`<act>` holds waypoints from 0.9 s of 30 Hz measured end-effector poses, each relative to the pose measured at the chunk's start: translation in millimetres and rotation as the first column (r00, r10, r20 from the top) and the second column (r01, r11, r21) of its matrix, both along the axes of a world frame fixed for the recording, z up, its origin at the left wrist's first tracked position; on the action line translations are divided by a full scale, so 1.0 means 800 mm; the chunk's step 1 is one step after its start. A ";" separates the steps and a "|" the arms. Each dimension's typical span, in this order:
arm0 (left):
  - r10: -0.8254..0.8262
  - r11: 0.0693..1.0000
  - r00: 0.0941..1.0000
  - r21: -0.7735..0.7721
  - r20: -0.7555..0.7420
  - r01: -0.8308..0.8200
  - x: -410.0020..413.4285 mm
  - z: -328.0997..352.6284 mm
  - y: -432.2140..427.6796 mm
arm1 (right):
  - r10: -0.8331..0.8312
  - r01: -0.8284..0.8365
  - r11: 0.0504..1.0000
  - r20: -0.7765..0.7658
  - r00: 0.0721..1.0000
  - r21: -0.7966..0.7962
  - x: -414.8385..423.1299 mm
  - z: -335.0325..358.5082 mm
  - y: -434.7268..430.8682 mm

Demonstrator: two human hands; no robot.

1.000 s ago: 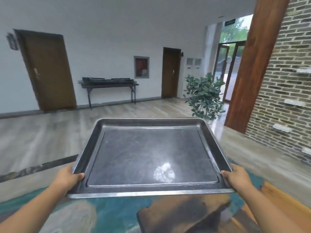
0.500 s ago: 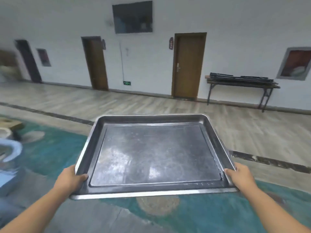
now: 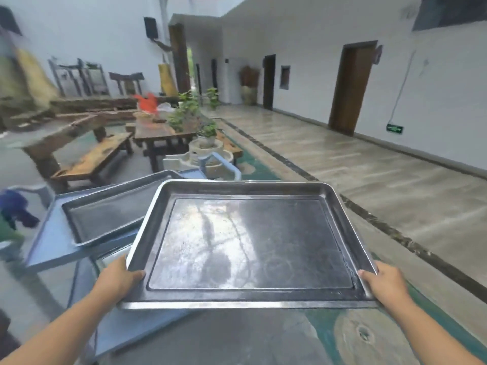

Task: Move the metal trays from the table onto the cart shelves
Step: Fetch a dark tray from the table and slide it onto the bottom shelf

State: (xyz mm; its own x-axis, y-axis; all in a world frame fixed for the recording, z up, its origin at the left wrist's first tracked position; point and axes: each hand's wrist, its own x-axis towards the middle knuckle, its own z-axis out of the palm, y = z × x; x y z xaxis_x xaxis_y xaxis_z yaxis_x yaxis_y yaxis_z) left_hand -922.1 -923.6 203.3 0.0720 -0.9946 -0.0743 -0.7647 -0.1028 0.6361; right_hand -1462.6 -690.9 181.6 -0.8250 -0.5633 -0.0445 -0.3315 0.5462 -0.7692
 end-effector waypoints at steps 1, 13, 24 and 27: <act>0.037 0.999 0.999 -0.003 -0.017 -0.037 0.026 -0.005 -0.003 | 0.040 -0.040 0.999 -0.002 0.999 0.002 0.014 -0.002 -0.030; 0.285 0.959 0.952 0.025 -0.109 -0.284 0.235 -0.068 -0.048 | 0.331 -0.327 0.942 -0.067 0.941 0.072 0.169 -0.045 -0.258; 0.417 0.907 0.902 0.111 -0.114 -0.406 0.307 -0.140 -0.025 | 0.438 -0.428 0.890 -0.037 0.898 0.155 0.244 -0.107 -0.304; 0.460 0.882 0.879 0.174 -0.125 -0.437 0.312 -0.170 -0.001 | 0.459 -0.449 0.869 0.003 0.889 0.206 0.251 -0.133 -0.299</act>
State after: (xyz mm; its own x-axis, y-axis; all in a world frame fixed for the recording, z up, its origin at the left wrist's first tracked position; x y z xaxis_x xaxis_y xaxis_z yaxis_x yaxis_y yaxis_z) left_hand -672.9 -924.4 67.2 0.4839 -0.8373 -0.2545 -0.5064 -0.5051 0.6989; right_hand -1262.1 -930.3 75.3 -0.4841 -0.8598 -0.1624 -0.6106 0.4649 -0.6411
